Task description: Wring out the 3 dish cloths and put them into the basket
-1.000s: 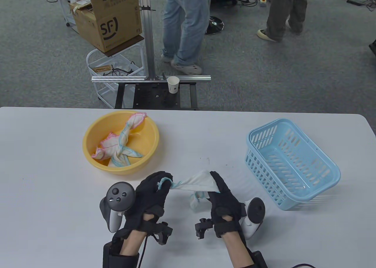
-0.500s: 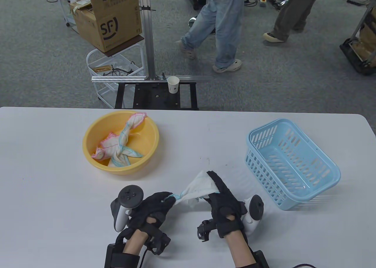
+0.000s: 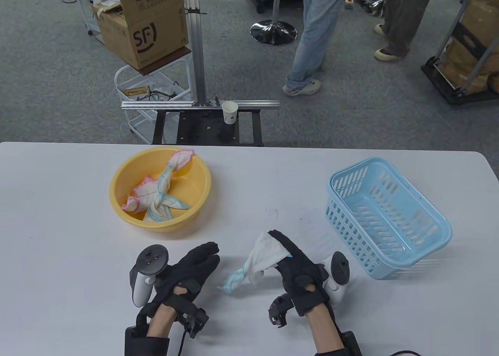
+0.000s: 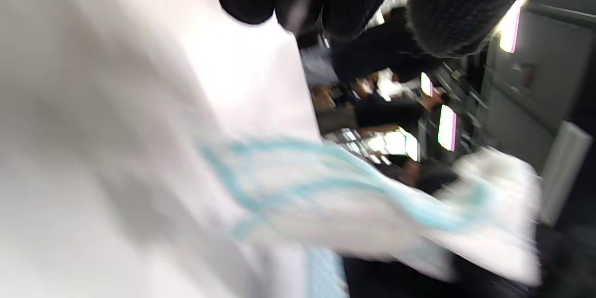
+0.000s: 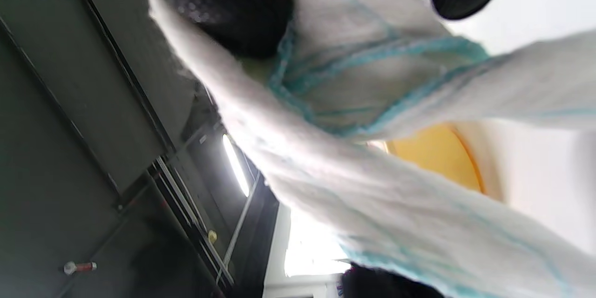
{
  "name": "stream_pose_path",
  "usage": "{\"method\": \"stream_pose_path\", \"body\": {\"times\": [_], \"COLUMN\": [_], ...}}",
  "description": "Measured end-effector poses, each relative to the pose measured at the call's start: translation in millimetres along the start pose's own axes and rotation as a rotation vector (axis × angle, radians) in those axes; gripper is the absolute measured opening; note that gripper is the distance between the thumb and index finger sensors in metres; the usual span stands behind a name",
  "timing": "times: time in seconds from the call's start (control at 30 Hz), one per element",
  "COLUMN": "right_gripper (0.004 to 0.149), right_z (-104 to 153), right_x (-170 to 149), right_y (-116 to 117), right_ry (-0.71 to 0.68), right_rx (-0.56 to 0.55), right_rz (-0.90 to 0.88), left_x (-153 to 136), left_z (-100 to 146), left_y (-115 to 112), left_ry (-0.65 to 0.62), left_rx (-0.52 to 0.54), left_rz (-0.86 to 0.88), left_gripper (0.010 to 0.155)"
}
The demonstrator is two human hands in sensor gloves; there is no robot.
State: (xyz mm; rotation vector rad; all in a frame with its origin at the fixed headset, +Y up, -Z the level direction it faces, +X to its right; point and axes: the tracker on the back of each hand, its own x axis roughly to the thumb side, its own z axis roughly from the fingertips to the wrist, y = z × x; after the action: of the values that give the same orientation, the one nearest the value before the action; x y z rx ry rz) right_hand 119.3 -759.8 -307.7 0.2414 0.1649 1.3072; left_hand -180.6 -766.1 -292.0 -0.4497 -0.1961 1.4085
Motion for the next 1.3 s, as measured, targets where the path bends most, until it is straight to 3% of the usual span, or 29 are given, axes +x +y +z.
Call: {"method": "stream_pose_path", "body": {"times": [0.13,0.23,0.43,0.6,0.7,0.87,1.13,1.3], "right_gripper": [0.049,0.049,0.049,0.05,0.051,0.059,0.05,0.053], "right_z": [1,1,2,2,3,3,2,1], "right_x": [1,4,3,1,4,7,1,-6], "right_y": [13,18,22,26,24,26,26,21], "right_ry": [0.002,-0.016,0.002,0.005,-0.006,-0.034,0.076,0.171], "right_rx": [0.073,0.1,0.144,0.161,0.131,0.103,0.196,0.253], "right_rz": [0.005,0.056,0.041,0.081,0.129,0.355,0.425,0.448], "left_x": [0,-10,-17,-17,-16,-10,9,15], "left_z": [-11,-18,-26,-27,-26,-21,-13,-8], "left_y": [-33,-53,-63,-61,-56,-47,-36,-28], "left_ry": [0.022,0.066,0.036,0.052,0.087,0.146,0.152,0.148], "left_rx": [-0.332,-0.542,-0.644,-0.607,-0.497,-0.317,-0.172,-0.069], "left_rz": [0.089,0.142,0.33,0.287,0.208,-0.051,-0.386,-0.52], "left_gripper": [0.105,0.106,0.087,0.063,0.055,0.053,0.053,0.055]}}
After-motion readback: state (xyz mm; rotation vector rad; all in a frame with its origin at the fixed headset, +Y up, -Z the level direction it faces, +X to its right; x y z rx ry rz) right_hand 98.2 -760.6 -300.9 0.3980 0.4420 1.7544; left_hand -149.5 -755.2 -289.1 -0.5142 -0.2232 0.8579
